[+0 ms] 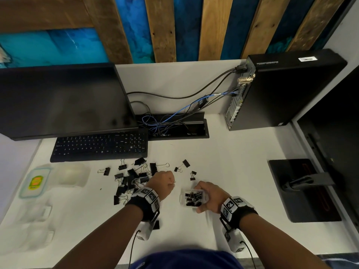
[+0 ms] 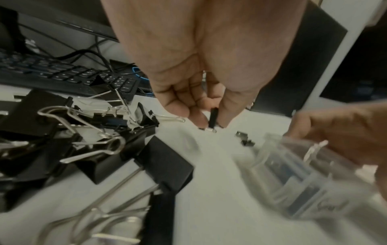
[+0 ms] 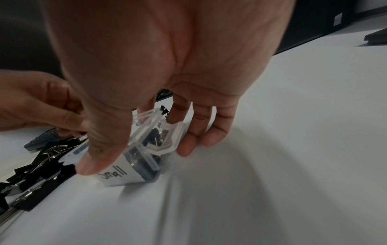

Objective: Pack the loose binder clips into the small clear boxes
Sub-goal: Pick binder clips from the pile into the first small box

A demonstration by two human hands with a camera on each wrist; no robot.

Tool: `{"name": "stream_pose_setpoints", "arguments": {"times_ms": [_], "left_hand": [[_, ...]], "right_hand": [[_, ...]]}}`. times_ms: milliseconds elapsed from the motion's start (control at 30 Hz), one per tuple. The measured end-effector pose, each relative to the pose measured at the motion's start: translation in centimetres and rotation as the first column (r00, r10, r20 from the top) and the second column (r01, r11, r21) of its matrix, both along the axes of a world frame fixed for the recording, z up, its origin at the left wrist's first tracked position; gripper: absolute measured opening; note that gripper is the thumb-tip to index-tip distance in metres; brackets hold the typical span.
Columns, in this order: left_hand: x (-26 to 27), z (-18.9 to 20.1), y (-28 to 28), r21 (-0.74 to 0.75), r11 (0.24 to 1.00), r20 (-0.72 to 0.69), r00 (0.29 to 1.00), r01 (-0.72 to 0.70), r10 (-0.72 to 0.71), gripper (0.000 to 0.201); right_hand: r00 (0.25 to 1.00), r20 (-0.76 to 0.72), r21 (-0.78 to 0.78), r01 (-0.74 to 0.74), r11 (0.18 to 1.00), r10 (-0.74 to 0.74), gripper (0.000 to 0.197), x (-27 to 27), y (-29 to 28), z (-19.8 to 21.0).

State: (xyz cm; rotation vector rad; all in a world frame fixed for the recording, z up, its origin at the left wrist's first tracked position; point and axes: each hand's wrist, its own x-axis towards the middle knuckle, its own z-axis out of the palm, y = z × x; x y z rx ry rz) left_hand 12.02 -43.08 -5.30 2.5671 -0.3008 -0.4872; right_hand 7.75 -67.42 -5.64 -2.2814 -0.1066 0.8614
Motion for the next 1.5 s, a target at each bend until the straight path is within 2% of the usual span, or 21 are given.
{"name": "stream_pose_setpoints", "arguments": {"times_ms": [100, 200, 467, 600, 767, 867, 967, 1167, 1333, 1500], "left_hand": [[-0.2, 1.3, -0.8, -0.194, 0.981, -0.048, 0.999, -0.016, 0.007, 0.011], [-0.6, 1.9, -1.8, -0.239, 0.971, -0.111, 0.993, 0.021, -0.049, 0.009], [-0.6, 0.4, -1.4, -0.049, 0.998, -0.065, 0.997, 0.035, -0.038, 0.014], [0.1, -0.3, -0.9, 0.081, 0.995, -0.038, 0.998, 0.058, -0.056, 0.027], [1.5, -0.3, -1.3, 0.212, 0.965, -0.029, 0.988, 0.155, -0.152, 0.049], [1.8, -0.5, -1.7, 0.35, 0.907, -0.053, 0.972, 0.235, -0.231, 0.058], [1.7, -0.9, -1.7, 0.429, 0.858, -0.056, 0.956, 0.283, -0.287, 0.056], [1.5, -1.4, -1.7, 0.338, 0.91, -0.062, 0.97, 0.24, -0.234, 0.044], [1.1, -1.5, -1.7, 0.376, 0.881, -0.111, 0.958, 0.287, -0.265, 0.031], [0.3, -1.1, -1.8, 0.414, 0.874, -0.118, 0.967, 0.256, -0.227, 0.025]], "right_hand": [[1.0, 0.003, 0.003, 0.01, 1.0, -0.01, 0.063, 0.0, 0.1, 0.0], [1.0, 0.006, 0.003, 0.01, 1.0, -0.01, 0.063, 0.0, 0.2, 0.0], [0.999, 0.008, 0.02, 0.031, 0.999, -0.031, 0.06, -0.3, 0.1, -0.1], [1.0, 0.008, 0.016, 0.015, 1.0, -0.015, 0.059, -0.3, 0.0, 0.0], [1.0, -0.004, 0.017, 0.019, 1.0, -0.019, 0.062, -0.2, 0.0, -0.1], [1.0, -0.001, 0.023, 0.021, 1.0, -0.021, 0.061, -0.2, -0.1, -0.3], [1.0, -0.003, 0.024, 0.021, 0.999, -0.021, 0.063, -0.1, -0.1, -0.4], [1.0, -0.009, 0.02, 0.013, 1.0, -0.013, 0.067, 0.0, -0.1, -0.5], [1.0, -0.004, 0.02, 0.016, 1.0, -0.016, 0.068, 0.0, -0.2, -0.8], [1.0, -0.002, 0.02, 0.002, 1.0, -0.002, 0.069, 0.1, -0.2, -0.7]]}}
